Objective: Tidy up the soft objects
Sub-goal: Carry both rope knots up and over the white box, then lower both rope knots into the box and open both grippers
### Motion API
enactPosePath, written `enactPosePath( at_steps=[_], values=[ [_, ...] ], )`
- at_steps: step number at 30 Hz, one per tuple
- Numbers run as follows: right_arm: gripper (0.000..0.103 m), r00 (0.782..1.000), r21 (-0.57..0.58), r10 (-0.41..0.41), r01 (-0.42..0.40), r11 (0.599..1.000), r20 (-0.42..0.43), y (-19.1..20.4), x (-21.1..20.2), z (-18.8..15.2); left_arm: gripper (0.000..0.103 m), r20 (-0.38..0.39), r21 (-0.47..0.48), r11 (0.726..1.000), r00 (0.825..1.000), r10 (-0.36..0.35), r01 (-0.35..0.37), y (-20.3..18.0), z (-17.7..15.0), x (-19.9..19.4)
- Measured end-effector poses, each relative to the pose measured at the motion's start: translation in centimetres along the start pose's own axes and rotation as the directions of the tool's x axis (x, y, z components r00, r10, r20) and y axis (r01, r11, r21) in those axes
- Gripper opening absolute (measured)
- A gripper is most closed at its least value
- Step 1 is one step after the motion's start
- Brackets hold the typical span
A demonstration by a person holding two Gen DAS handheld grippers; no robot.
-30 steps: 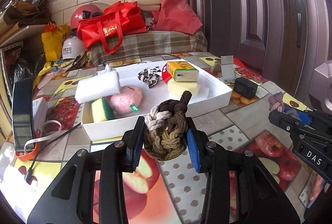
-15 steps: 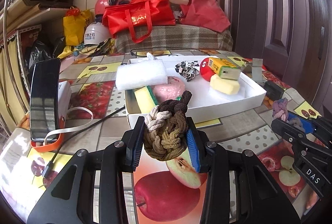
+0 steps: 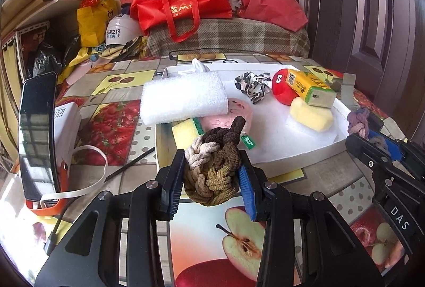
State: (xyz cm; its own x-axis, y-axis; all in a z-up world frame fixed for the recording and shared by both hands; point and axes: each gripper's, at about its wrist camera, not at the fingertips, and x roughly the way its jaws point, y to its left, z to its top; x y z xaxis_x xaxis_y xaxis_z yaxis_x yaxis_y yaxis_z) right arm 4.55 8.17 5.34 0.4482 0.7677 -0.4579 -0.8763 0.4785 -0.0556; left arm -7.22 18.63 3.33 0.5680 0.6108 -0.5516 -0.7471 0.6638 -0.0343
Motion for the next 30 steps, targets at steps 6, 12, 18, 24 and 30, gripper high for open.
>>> enactPosePath(
  at_steps=[6,12,18,24,30],
  values=[
    [0.030,1.000,0.033,0.000,0.000,0.999,0.001,-0.3,2.2,1.3,0.038,-0.001,-0.004,1.000,1.000,-0.005,0.005,0.0,1.0,1.3],
    [0.030,1.000,0.046,0.006,-0.006,0.999,-0.010,-0.4,3.9,2.1,0.038,-0.013,-0.002,1.000,1.000,-0.014,0.014,0.1,1.9,2.7],
    [0.030,0.999,0.089,0.018,-0.015,0.996,-0.039,-1.2,5.5,2.7,0.039,-0.022,-0.007,1.000,1.000,-0.020,0.020,0.2,2.6,3.8],
    [0.030,0.998,0.098,0.019,-0.013,0.995,-0.060,-1.3,7.0,3.4,0.039,-0.025,-0.002,1.000,1.000,-0.014,0.014,-0.1,3.6,5.2],
    [0.030,0.998,0.082,0.008,-0.002,0.997,-0.069,-0.8,8.6,4.3,0.039,-0.026,-0.005,1.000,1.000,0.005,-0.005,-0.1,5.0,7.2]
  ],
)
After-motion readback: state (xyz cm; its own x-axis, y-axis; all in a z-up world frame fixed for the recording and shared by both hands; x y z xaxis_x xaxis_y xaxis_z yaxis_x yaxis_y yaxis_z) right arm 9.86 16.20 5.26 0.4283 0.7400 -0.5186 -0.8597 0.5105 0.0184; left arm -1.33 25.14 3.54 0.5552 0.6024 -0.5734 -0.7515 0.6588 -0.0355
